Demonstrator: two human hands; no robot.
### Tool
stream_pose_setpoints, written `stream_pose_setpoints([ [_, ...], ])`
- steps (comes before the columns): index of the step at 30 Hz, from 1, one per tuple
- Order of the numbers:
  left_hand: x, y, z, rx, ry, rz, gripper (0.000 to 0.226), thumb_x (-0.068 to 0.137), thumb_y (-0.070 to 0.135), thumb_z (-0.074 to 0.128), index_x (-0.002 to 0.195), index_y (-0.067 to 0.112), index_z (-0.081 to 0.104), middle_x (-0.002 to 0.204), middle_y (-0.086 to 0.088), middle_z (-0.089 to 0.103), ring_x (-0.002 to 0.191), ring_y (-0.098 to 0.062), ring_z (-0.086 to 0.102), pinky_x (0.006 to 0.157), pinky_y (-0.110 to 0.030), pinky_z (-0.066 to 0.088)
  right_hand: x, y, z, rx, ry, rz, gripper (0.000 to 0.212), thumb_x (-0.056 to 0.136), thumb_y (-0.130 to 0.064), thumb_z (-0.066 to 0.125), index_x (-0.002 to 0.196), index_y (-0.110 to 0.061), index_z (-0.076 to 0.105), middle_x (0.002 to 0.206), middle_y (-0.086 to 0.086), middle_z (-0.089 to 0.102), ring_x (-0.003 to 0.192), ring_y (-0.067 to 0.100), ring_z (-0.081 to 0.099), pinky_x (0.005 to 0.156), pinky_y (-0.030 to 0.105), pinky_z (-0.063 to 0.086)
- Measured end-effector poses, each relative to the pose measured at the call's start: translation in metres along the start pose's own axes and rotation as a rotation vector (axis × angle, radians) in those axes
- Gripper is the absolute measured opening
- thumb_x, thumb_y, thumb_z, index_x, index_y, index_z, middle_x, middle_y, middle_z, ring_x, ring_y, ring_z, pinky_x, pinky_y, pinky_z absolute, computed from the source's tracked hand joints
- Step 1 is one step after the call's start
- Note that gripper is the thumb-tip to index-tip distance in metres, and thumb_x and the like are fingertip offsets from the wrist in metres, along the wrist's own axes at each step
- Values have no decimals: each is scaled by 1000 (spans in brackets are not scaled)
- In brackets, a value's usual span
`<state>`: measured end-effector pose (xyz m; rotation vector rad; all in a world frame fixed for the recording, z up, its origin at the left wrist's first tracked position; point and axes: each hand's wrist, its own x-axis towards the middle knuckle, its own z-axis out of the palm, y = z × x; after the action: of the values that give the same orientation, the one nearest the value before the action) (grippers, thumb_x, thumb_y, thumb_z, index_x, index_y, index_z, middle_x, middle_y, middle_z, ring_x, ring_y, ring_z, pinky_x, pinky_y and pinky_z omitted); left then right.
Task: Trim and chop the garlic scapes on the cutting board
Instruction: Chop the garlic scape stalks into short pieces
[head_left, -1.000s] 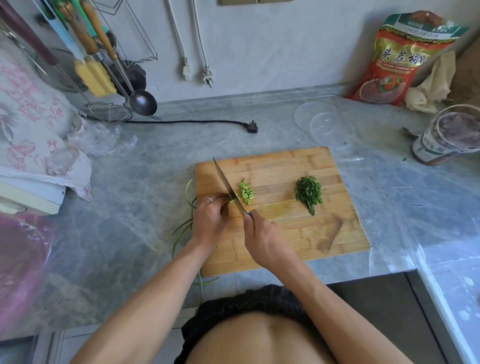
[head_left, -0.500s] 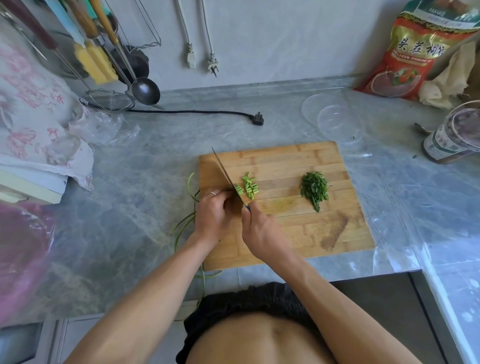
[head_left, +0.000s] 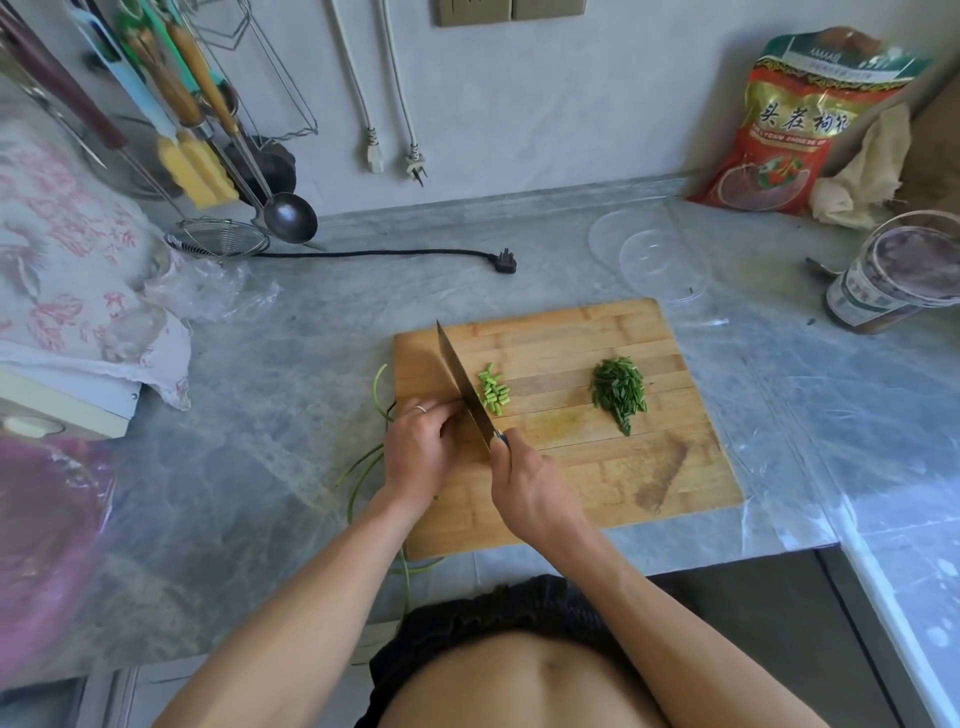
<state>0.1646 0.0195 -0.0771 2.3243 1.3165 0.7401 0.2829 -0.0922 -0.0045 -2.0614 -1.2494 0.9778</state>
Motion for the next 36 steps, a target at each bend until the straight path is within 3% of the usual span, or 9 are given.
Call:
stream_pose_setpoints([
  [9, 1, 1, -2, 8, -32, 26, 25, 84, 4, 64, 102, 16, 77, 98, 3, 75, 93, -24, 62, 72, -37, 54, 11, -12, 2, 10, -23, 8, 31, 105, -37, 27, 101, -14, 47, 70, 3, 55, 54, 19, 50, 45, 30, 33],
  [14, 0, 2, -2, -8, -39, 4, 25, 81, 5, 69, 100, 20, 78, 99, 6, 75, 93, -21, 62, 74, -34, 53, 8, -16, -3, -160, -79, -17, 33, 105, -34, 24, 116, -10, 44, 87, 4, 51, 75, 23, 48, 69, 31, 36],
  [16, -1, 1, 0, -2, -34, 8, 27, 81, 4, 71, 102, 19, 78, 101, 6, 75, 96, -19, 62, 77, -32, 53, 0, -10, -5, -193, -82, -1, 31, 105, -34, 24, 112, -11, 43, 83, 3, 49, 70, 23, 47, 64, 29, 35],
  [19, 0, 5, -3, -13, -37, 15, 26, 81, 5, 72, 101, 18, 78, 100, 4, 75, 94, -19, 63, 75, -32, 53, 7, -9, 0, -157, -41, -62, 32, 106, -34, 26, 103, -8, 45, 73, 6, 51, 51, 20, 43, 43, 24, 25],
  [22, 1, 5, -6, -30, -52, 22, 26, 80, 4, 70, 100, 19, 79, 97, 4, 76, 90, -19, 64, 74, -32, 52, 23, -14, 2, -29, -25, -28, 27, 105, -35, 27, 97, -14, 43, 74, 10, 57, 57, 24, 50, 51, 35, 33],
  [24, 1, 3, -6, -35, -61, 39, 31, 79, -4, 68, 99, 17, 78, 96, 4, 75, 87, -19, 65, 74, -30, 51, 25, -15, -3, 45, -26, 28, 28, 105, -35, 26, 94, -16, 42, 73, 3, 53, 58, 18, 48, 56, 32, 33],
  [28, -1, -1, -7, -62, -14, 27, 18, 84, -2, 71, 97, 8, 77, 95, -2, 75, 85, -18, 68, 75, -20, 49, 20, -7, -9, 202, -23, 122, 35, 103, -39, 22, 85, -16, 42, 72, 5, 50, 50, 23, 49, 40, 29, 42],
  [31, -4, 0, -8, -63, 5, 26, 12, 86, 3, 73, 97, 5, 77, 97, -6, 74, 86, -19, 68, 79, -12, 42, 19, -7, -12, 284, -10, 160, 37, 102, -41, 22, 82, -16, 41, 71, 6, 49, 49, 21, 46, 41, 29, 44],
  [36, -6, 3, -7, -18, 18, 36, 9, 86, 6, 73, 95, 6, 77, 97, -2, 75, 87, -22, 68, 73, -28, 54, 14, -10, -18, 217, 12, 59, 35, 103, -38, 25, 79, -17, 41, 66, 0, 46, 51, 18, 43, 43, 31, 40],
])
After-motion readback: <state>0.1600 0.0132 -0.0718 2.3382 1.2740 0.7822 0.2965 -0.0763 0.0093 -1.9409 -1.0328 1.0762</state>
